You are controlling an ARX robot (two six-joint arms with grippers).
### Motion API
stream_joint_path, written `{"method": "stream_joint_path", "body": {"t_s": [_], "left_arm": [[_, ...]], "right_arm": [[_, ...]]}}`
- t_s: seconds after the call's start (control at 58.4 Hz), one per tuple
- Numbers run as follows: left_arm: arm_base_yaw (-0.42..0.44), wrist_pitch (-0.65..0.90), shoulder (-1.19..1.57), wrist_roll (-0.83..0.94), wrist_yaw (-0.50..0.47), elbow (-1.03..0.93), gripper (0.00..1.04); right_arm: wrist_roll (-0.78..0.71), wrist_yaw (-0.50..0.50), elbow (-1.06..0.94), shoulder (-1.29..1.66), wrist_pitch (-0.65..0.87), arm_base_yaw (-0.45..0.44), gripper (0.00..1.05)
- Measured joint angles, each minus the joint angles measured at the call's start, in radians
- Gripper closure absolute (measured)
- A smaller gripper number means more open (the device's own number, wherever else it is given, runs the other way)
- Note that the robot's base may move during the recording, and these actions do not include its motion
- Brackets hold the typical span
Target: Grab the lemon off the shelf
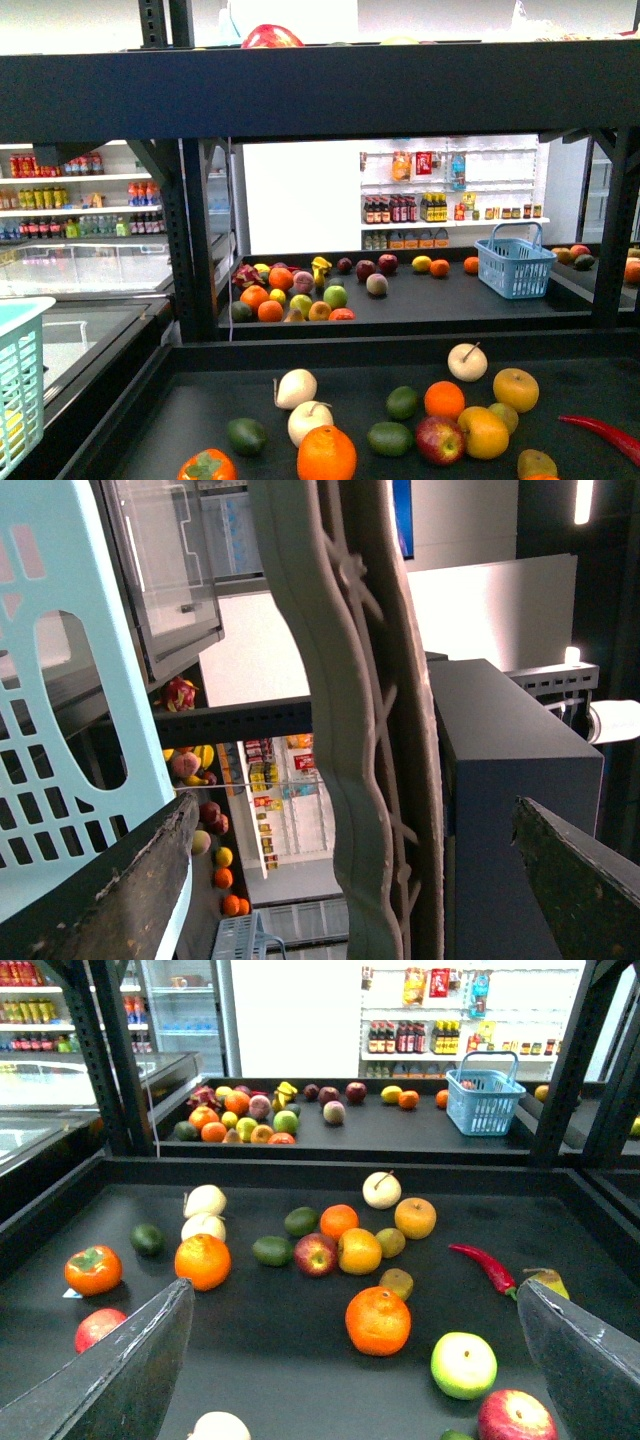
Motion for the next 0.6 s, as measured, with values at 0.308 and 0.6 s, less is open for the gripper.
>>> {"method": "stream_joint_path", "body": {"t_s": [0.308, 0.6], "left_arm": [[0.001, -0.158, -0.080, 0.071, 0.012, -0.018, 0.08], [-0.006, -0.404, -0.201, 0.203, -0.004, -0.025, 0.08]], "right_arm": [[0.000, 0.000, 0.000, 0.000, 0.000, 0.000, 0.07], [0.000, 0.000, 0.000, 0.000, 0.000, 0.000, 0.07]]}}
